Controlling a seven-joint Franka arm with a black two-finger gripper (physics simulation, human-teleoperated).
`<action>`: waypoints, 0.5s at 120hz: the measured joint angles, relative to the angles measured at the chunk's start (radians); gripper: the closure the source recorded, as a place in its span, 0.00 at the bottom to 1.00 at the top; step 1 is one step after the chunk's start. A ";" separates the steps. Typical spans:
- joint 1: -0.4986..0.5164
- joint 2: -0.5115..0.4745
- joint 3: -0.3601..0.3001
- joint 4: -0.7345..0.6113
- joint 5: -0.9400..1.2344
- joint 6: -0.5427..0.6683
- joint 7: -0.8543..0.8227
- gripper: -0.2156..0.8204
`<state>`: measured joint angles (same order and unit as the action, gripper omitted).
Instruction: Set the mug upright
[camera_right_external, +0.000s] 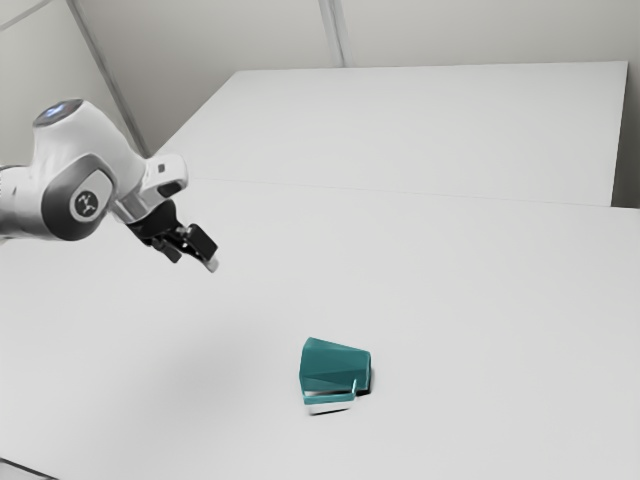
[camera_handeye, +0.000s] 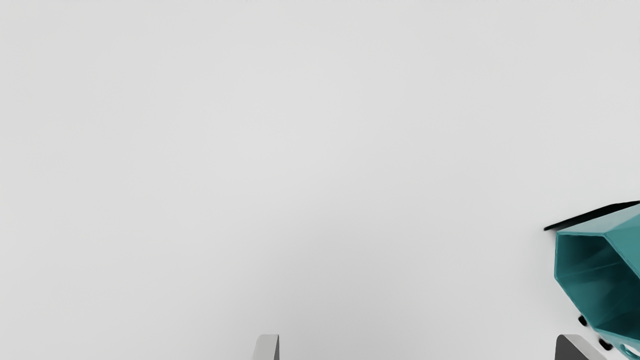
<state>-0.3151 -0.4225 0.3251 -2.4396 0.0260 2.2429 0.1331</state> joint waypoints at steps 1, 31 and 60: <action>-0.002 -0.003 0.000 -0.011 0.000 0.015 0.001 0.21; -0.081 -0.005 0.002 -0.165 -0.115 0.313 0.021 0.21; -0.154 0.057 -0.007 -0.216 -0.262 0.426 0.032 0.21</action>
<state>-0.4696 -0.3655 0.3183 -2.6555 -0.2361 2.6689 0.1647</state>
